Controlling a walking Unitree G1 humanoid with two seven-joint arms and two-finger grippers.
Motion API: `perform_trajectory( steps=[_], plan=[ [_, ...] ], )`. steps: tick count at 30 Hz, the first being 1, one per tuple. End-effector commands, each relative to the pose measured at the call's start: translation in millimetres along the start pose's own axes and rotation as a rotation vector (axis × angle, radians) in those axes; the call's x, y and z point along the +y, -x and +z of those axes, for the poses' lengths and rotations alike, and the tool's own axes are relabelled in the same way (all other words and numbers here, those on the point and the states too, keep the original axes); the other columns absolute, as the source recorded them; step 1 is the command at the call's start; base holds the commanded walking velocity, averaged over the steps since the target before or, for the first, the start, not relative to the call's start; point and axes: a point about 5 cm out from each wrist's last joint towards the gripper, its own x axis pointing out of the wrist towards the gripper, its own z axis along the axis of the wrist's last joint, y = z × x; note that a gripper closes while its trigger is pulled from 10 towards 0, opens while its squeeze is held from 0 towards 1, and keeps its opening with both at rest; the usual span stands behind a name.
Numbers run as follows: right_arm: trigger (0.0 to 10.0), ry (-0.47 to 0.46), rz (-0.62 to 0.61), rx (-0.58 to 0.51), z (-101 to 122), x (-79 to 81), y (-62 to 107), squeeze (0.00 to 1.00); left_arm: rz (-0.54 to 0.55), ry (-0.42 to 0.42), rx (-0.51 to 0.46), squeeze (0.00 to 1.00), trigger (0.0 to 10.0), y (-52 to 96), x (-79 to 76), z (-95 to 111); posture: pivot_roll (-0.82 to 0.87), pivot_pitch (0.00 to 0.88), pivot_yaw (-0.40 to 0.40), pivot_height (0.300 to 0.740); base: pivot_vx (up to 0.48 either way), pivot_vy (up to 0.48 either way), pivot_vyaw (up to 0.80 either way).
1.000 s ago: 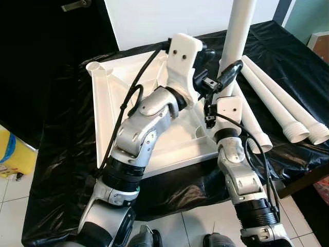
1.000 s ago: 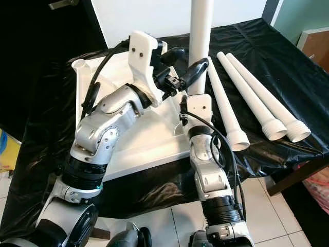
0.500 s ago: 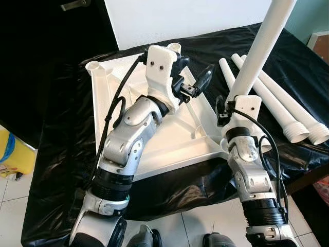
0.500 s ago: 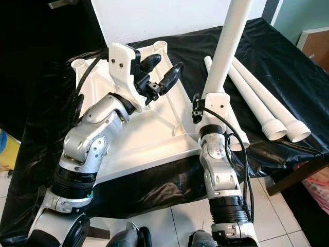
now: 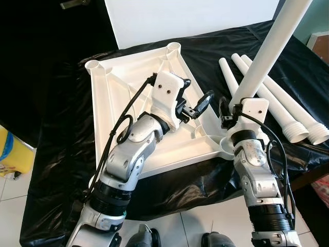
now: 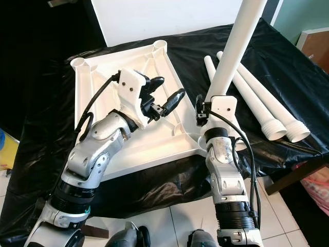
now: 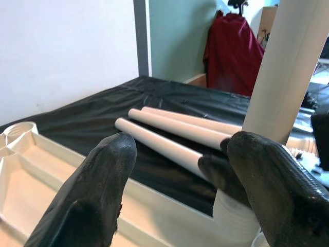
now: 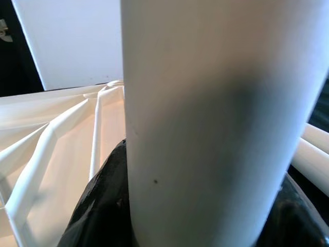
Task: Building children table
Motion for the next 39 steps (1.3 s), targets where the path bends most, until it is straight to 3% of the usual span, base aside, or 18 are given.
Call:
perform_trajectory(
  steps=[1, 31, 39],
  plan=[
    [10.0, -0.014, 0.012, -0.028, 3.8, 0.1, 1.6, 0.0, 0.004, -0.023, 0.007, 0.0, 10.0, 2.2, -2.5, -2.1, -0.01, 0.139, 0.031, 0.74, 0.0, 0.0, 0.0],
    [10.0, -0.041, 0.071, -0.036, 6.0, 1.1, 3.1, 0.0, 0.0, -0.134, 0.029, 0.0, 10.0, 13.6, -15.2, -11.2, 0.03, 0.176, 0.009, 0.74, 0.0, 0.0, 0.0],
    [10.0, -0.039, 0.092, -0.041, 9.3, -3.8, 5.1, 0.0, -0.126, -0.11, 0.05, 0.0, 10.0, 18.0, -28.1, -15.4, 0.01, 0.187, -0.002, 0.74, 0.0, 0.0, 0.0]
  ],
)
